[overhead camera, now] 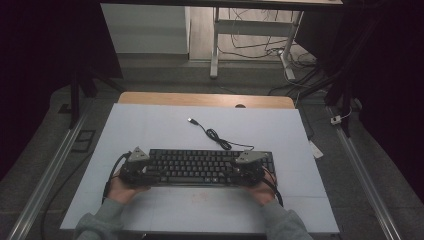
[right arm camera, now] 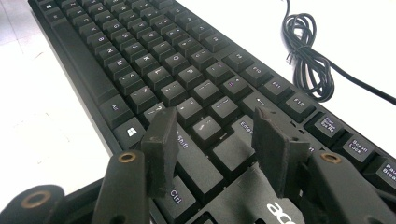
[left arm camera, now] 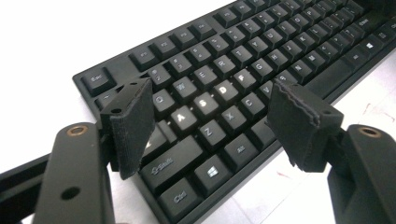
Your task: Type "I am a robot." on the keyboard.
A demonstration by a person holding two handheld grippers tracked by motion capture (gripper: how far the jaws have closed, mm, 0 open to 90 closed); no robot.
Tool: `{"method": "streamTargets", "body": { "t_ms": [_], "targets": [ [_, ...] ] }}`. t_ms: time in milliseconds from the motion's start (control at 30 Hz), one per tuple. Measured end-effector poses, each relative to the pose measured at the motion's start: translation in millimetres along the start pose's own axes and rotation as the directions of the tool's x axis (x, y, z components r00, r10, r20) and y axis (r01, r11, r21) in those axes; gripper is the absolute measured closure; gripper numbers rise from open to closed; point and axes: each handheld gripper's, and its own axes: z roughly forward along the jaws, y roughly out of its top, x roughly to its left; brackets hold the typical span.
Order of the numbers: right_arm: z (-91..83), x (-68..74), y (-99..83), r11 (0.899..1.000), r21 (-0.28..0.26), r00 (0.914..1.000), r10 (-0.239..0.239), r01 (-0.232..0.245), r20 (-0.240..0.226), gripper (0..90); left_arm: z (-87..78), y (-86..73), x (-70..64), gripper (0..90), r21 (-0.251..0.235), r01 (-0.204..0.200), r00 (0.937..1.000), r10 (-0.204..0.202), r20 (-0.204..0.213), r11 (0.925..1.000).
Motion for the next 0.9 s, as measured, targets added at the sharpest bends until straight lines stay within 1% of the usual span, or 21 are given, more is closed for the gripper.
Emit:
{"method": "streamTargets", "body": {
  "t_ms": [133,267,500,633,700,900],
  "targets": [
    [0.0,0.2,0.2,1.000,0.001,1.0000,-0.004,0.004,0.003,50.9,-0.6,-0.4,2.0,31.9,-0.005,0.007,1.0000,-0.007,0.001,1.0000],
    [-0.1,0.2,0.3,1.000,0.001,1.0000,-0.002,0.002,0.002,50.9,0.7,-0.3,1.5,31.7,-0.001,0.001,1.0000,-0.001,0.003,1.0000],
    [-2.0,1.0,2.0,1.000,-0.014,1.0000,-0.001,0.001,0.000,51.0,0.7,-0.3,2.1,31.7,0.002,0.003,1.0000,-0.003,0.004,1.0000],
    [-4.0,2.9,7.1,1.000,-0.030,0.9998,0.000,-0.001,-0.017,51.0,2.0,-0.2,2.0,31.3,0.008,0.001,1.0000,-0.001,0.006,1.0000],
    [-3.1,4.6,10.1,1.000,-0.028,0.9992,0.002,-0.003,-0.040,50.6,2.6,-0.2,2.3,31.1,0.009,-0.001,1.0000,0.001,0.008,1.0000],
    [4.8,14.3,18.9,0.999,-0.011,0.9970,-0.031,0.030,-0.071,52.3,3.2,-0.1,1.4,31.0,0.014,-0.004,1.0000,0.004,0.008,0.9999]
  ]
}}
